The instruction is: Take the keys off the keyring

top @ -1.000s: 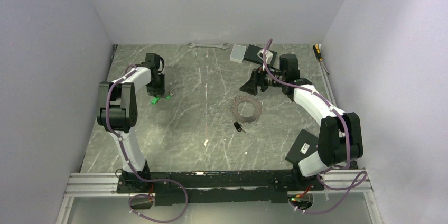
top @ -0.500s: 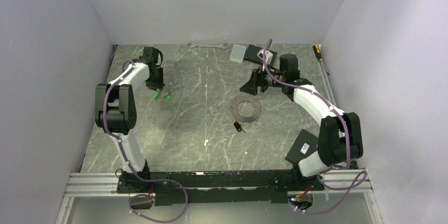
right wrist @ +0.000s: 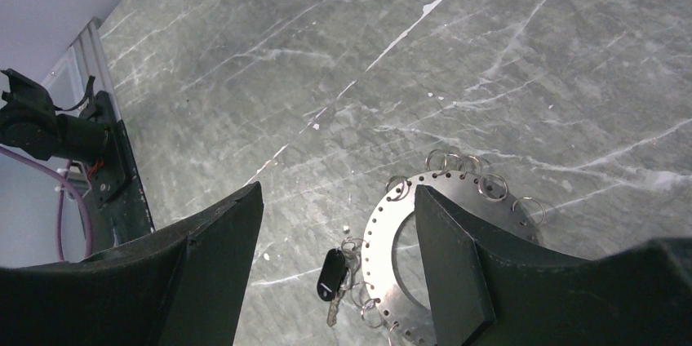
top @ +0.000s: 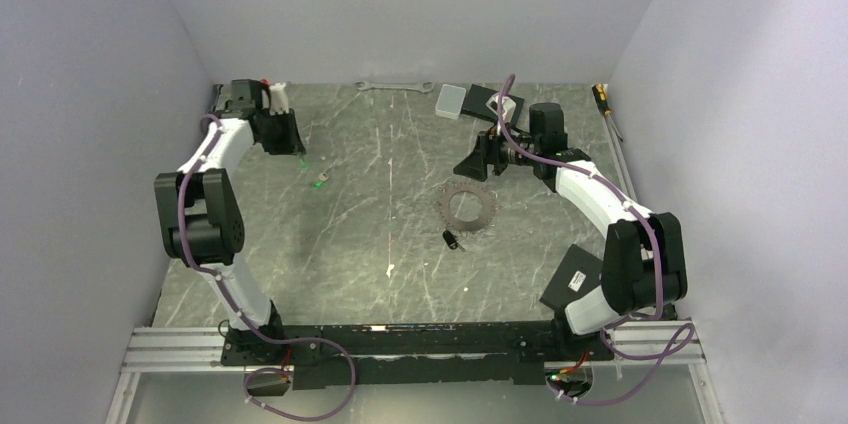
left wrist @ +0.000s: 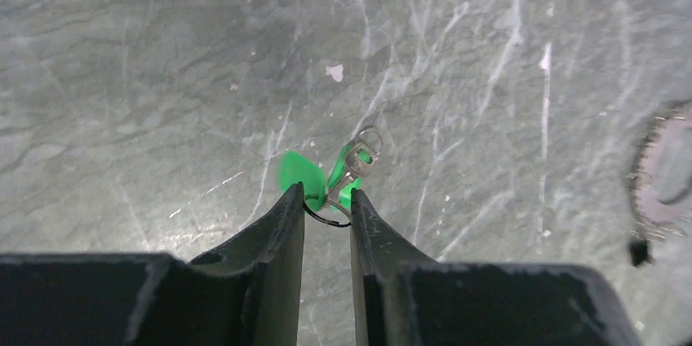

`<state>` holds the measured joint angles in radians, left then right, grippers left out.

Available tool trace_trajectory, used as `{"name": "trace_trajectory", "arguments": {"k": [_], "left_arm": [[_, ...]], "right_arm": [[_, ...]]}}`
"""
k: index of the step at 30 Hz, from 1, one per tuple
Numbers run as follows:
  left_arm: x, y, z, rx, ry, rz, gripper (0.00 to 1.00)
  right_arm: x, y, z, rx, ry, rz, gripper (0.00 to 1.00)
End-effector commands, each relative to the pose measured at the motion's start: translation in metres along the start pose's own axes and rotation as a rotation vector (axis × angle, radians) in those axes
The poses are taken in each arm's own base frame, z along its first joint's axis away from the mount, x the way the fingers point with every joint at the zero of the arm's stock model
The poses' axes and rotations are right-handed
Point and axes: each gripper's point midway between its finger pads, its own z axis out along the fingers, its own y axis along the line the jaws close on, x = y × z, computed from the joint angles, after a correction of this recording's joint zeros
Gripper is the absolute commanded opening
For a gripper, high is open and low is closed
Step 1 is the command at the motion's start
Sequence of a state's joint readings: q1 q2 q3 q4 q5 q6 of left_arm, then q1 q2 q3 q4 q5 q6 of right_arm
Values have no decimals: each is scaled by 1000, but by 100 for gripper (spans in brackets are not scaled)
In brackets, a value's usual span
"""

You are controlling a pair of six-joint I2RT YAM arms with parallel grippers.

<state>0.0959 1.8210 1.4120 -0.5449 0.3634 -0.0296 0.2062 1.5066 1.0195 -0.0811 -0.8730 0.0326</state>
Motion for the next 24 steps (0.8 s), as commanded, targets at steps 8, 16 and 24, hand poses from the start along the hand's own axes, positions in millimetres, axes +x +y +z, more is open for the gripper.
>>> {"name": "trace_trajectory", "arguments": {"k": [8, 16, 24], "left_arm": [[19, -3, 17, 338, 59, -92, 0], [44, 34, 20, 292, 83, -258, 0], [55, 49, 23, 236, 101, -290, 0]], "right_arm": [[-6, 0, 0, -16, -23, -43, 72], [-5, 1, 1, -22, -21, -37, 72], [-5, 2, 1, -27, -23, -39, 72]]}}
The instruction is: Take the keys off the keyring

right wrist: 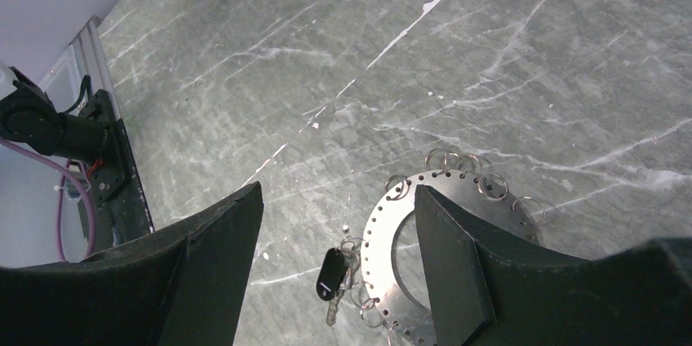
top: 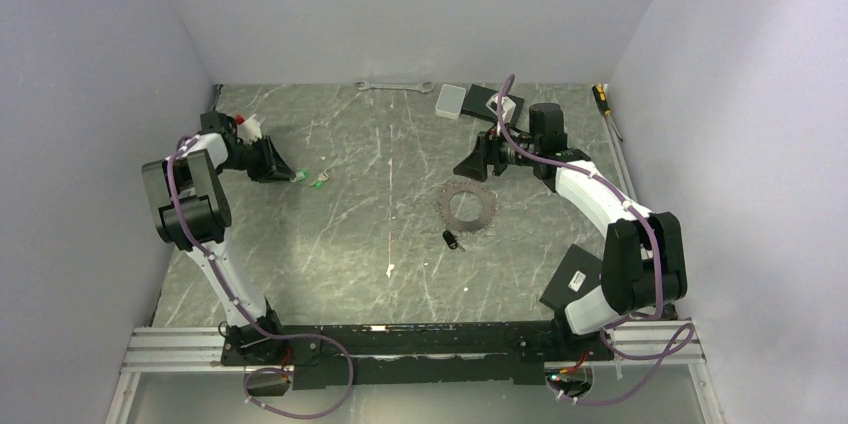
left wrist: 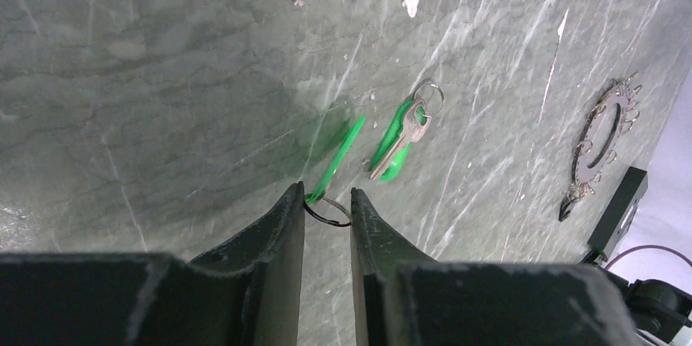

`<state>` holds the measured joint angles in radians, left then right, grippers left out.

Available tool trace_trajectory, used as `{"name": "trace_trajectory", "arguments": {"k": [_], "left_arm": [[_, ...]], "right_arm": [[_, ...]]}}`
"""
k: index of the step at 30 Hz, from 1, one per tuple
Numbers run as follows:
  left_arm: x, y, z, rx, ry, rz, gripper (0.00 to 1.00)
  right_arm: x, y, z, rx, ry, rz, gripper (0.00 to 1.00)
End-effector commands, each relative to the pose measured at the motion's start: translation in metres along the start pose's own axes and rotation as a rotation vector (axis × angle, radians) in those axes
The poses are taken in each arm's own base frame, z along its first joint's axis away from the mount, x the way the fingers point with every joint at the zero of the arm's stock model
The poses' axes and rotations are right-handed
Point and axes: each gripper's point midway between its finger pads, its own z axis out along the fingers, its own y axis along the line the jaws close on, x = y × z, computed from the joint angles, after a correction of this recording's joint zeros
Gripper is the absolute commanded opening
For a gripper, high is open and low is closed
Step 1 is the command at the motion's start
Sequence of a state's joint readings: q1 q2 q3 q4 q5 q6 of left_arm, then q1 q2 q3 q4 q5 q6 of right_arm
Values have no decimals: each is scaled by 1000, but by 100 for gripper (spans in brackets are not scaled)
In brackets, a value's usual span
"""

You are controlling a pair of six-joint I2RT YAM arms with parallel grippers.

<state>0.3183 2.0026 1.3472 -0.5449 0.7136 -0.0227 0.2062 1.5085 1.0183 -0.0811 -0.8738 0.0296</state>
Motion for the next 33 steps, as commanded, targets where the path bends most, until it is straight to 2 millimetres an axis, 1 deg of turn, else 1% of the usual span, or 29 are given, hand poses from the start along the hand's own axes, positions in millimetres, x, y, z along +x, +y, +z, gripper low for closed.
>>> {"name": "trace_trajectory", "arguments": {"k": [1, 2, 4, 6, 9, 10, 14, 15, 16, 17, 20, 22, 25, 26, 27, 28, 30, 32, 33], "left_arm": [[-1, 0, 0, -10, -9, -3, 3], [-1, 0, -1, -14, -7, -5, 8], [3, 0, -2, -18, 3, -10, 15], [5, 1, -5, -39, 8, -15, 25], [7, 2, -14, -84, -2, -12, 37], [6, 2, -17, -97, -9, -7, 40], [4, 2, -26, -135, -15, 19, 56], [3, 1, -28, -138, -18, 25, 64], [2, -1, -30, -136, -21, 28, 68], [-1, -4, -33, -126, -23, 68, 79], [-9, -23, -42, -86, -31, 126, 87], [-11, -37, -43, -84, -14, 178, 89], [-16, -64, -46, -96, -9, 296, 92], [-19, -75, -48, -96, -11, 348, 98], [-23, -85, -51, -103, -19, 410, 99], [-29, -95, -55, -118, -33, 469, 99], [-39, -116, -61, -113, -67, 579, 100], [-49, -139, -69, -80, -109, 641, 100], [-53, -147, -71, -82, -128, 655, 99]], "right_arm": [[-6, 2, 0, -27, -25, -38, 72], [-6, 3, 0, -27, -25, -37, 72], [-7, 3, 0, -28, -26, -38, 72], [-6, 3, 0, -28, -25, -38, 72], [-7, 3, 0, -30, -26, -38, 73], [-7, 4, 0, -32, -26, -38, 73], [-6, 5, 0, -36, -24, -36, 73], [-6, 5, 0, -38, -24, -36, 73], [-5, 5, -1, -38, -24, -37, 73], [-5, 6, -1, -39, -24, -39, 73], [-7, 6, -4, -31, -30, -46, 75], [-9, 4, -7, -20, -33, -44, 76], [-13, -1, -13, 9, -46, -47, 81], [-15, -3, -15, 21, -51, -50, 84], [-17, -4, -18, 31, -56, -52, 87], [-19, -5, -21, 46, -59, -51, 90], [-21, -12, -28, 82, -62, -89, 94], [-22, -20, -39, 131, -70, -102, 98], [-22, -25, -44, 156, -73, -108, 99]]}}
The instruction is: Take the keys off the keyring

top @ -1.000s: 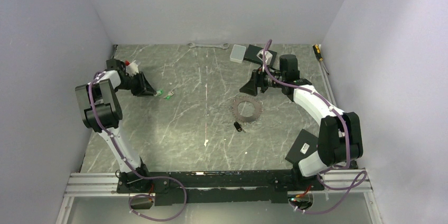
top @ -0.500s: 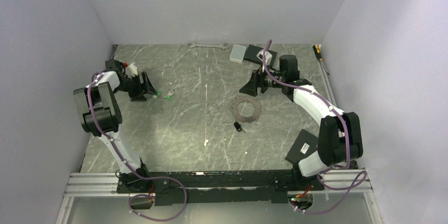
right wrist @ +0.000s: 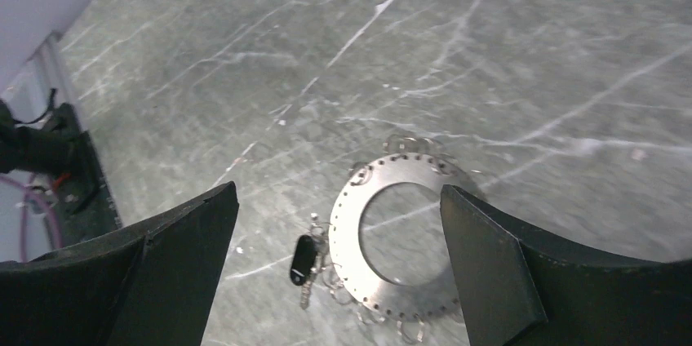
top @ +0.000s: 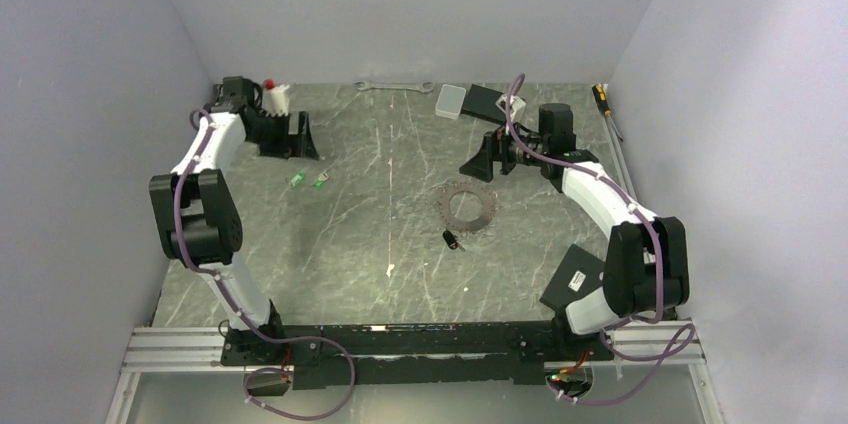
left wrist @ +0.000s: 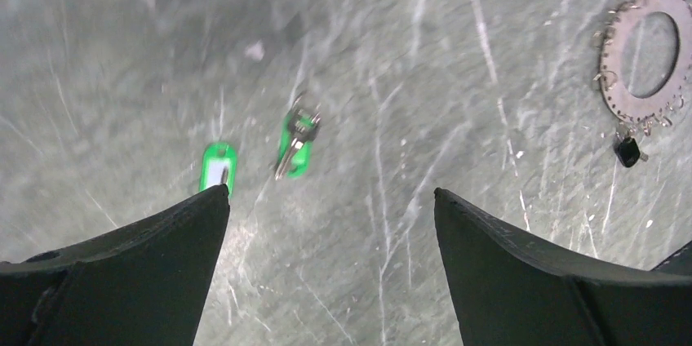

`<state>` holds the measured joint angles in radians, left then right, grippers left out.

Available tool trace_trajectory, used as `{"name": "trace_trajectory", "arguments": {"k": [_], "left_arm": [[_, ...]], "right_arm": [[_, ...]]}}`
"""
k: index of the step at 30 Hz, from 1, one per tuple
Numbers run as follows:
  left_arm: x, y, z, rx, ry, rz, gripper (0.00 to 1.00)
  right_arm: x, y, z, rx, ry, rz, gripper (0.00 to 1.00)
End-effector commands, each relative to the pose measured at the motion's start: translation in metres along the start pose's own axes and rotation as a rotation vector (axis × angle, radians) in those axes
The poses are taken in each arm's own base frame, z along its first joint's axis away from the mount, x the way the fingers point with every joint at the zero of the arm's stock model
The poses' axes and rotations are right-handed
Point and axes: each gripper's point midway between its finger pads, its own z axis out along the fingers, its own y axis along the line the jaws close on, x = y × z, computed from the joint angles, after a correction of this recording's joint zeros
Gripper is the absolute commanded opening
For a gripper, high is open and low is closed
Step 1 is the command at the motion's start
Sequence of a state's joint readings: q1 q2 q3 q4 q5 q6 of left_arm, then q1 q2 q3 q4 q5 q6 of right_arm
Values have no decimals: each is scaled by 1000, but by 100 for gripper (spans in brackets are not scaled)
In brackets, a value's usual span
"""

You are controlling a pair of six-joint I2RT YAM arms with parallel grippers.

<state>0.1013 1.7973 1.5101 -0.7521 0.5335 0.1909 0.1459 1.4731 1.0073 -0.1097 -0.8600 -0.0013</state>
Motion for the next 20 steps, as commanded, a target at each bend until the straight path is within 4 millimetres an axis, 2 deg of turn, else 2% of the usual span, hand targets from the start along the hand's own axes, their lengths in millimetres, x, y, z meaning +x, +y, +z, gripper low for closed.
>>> {"name": "trace_trajectory", "arguments": {"k": [1, 4, 7, 11, 15, 20], "left_arm": [[-51, -27, -40, -33, -143, 195, 99], [-64, -38, -41, -45, -194, 229, 100], [-65, -37, -38, -65, -237, 208, 100], [-46, -25, -17, -84, -196, 116, 99], [-24, -14, 4, -96, -140, 51, 99], [-19, -14, 12, -79, -134, 24, 100]], "right_arm": [[-16, -17, -29, 118, -50, -107, 100], [-10, -36, -47, 199, -47, -110, 100], [-1, -53, -66, 253, -52, -85, 100], [16, -73, -85, 316, -59, -29, 100], [32, -83, -90, 305, -73, 34, 100], [39, -92, -91, 326, -60, 39, 100]]}}
